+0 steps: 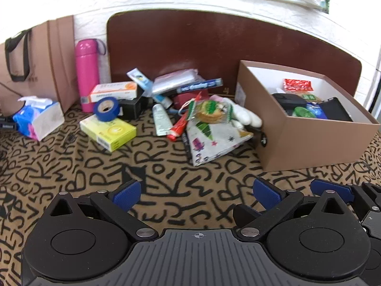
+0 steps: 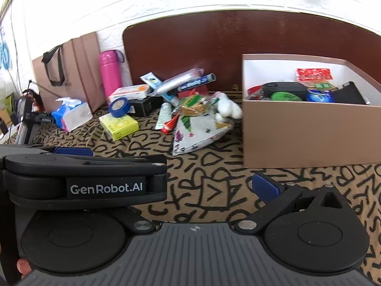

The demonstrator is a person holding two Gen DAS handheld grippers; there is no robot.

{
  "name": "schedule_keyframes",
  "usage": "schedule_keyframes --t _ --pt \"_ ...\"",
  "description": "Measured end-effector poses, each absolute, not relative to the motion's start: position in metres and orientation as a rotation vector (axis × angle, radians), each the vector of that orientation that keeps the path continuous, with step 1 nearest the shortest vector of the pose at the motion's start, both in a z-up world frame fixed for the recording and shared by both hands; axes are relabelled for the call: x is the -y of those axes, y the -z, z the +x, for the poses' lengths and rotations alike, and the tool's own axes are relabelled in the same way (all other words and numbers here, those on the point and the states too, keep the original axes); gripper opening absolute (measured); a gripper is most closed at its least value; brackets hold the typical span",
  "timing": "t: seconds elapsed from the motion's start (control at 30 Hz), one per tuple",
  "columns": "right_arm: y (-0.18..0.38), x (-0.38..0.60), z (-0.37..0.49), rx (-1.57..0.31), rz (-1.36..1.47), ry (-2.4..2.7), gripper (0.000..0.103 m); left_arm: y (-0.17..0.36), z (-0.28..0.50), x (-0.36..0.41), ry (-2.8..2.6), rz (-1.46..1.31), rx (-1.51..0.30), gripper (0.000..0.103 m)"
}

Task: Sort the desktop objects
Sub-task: 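Withdraw the left gripper from the box toward the yellow medicine box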

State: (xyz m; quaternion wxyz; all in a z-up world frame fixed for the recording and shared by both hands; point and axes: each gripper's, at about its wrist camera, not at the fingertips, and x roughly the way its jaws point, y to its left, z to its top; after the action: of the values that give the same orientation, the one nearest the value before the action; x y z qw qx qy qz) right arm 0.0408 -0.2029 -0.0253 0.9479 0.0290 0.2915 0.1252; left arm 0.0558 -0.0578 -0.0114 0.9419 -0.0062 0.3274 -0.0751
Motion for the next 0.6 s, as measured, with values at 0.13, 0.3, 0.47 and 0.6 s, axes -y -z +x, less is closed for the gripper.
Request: schedule_keyframes --t 0.13,0.3,0.47,0.6 --pt "0.028 0.195 0.044 -0.580 0.048 -0.295 0.103 0.015 0.060 0.043 0.134 -0.031 -0.675 0.103" --pt "0.032 0.186 0.051 -0.583 0.043 -0.327 0.103 0.019 0.066 0.027 0.118 -0.054 -0.687 0.103" --pt "0.036 0.179 0.058 -0.589 0.041 -0.357 0.103 0.021 0.072 0.017 0.103 -0.050 -0.691 0.103" --pt "0.037 0.171 0.066 -0.562 0.031 -0.395 0.103 0.020 0.079 0.002 0.093 -0.079 -0.688 0.103"
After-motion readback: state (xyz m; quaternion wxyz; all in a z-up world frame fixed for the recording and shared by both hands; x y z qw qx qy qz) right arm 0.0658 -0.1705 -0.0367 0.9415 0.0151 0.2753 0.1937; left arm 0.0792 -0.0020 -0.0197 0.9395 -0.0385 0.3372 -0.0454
